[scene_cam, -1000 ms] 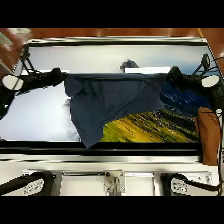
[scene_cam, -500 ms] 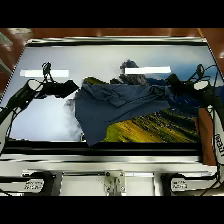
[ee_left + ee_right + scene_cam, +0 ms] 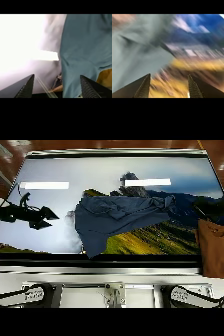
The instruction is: Fold the shirts.
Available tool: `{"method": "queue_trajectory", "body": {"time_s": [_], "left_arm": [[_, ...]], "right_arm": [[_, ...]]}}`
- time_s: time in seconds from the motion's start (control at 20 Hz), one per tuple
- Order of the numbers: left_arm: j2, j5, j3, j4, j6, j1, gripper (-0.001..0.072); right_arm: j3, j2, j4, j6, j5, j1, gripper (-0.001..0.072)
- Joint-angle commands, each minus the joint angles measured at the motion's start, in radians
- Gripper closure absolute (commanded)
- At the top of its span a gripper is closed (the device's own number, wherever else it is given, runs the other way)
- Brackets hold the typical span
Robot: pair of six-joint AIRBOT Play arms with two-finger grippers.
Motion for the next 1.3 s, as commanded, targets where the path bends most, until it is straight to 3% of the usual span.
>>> {"method": "queue_trajectory", "body": {"time_s": [0.0, 0.2, 0.5, 0.55, 0.65, 0.75, 0.85, 0.95, 1.25], "left_arm": [[0.012, 0.098, -0.181, -0.081, 0.005, -0.070, 0.0002], [-0.036, 0.337, -0.243, -0.201, 0.004, -0.211, 0.0005], [-0.136, 0.455, -0.243, -0.316, 0.005, -0.271, 0.0027], [-0.141, 0.472, -0.243, -0.322, 0.004, -0.276, 0.0094], [-0.143, 0.508, -0.243, -0.346, 0.004, -0.283, 0.0377], [-0.143, 0.525, -0.241, -0.380, 0.005, -0.281, 0.0548], [-0.133, 0.521, -0.228, -0.381, 0.072, -0.282, 0.0673], [-0.096, 0.522, -0.217, -0.380, 0.117, -0.282, 0.0674], [0.056, 0.522, -0.207, -0.380, 0.145, -0.282, 0.0674]], "right_arm": [[-0.062, 0.012, -0.005, -0.031, 0.148, -0.042, 0.0124], [-0.100, 0.006, 0.046, -0.037, 0.105, -0.042, 0.0124], [-0.100, -0.028, 0.051, -0.036, 0.084, -0.042, 0.0124], [-0.100, -0.039, 0.059, -0.035, 0.083, -0.042, 0.0124], [-0.100, -0.068, 0.067, -0.031, 0.085, -0.030, 0.0124], [-0.100, -0.103, 0.064, -0.030, 0.078, 0.003, 0.0124], [-0.100, -0.147, 0.079, -0.031, 0.048, 0.043, 0.0122], [-0.100, -0.195, 0.113, -0.034, 0.018, 0.069, 0.0037], [-0.100, -0.323, 0.304, -0.043, -0.130, 0.087, 0.0038]]}}
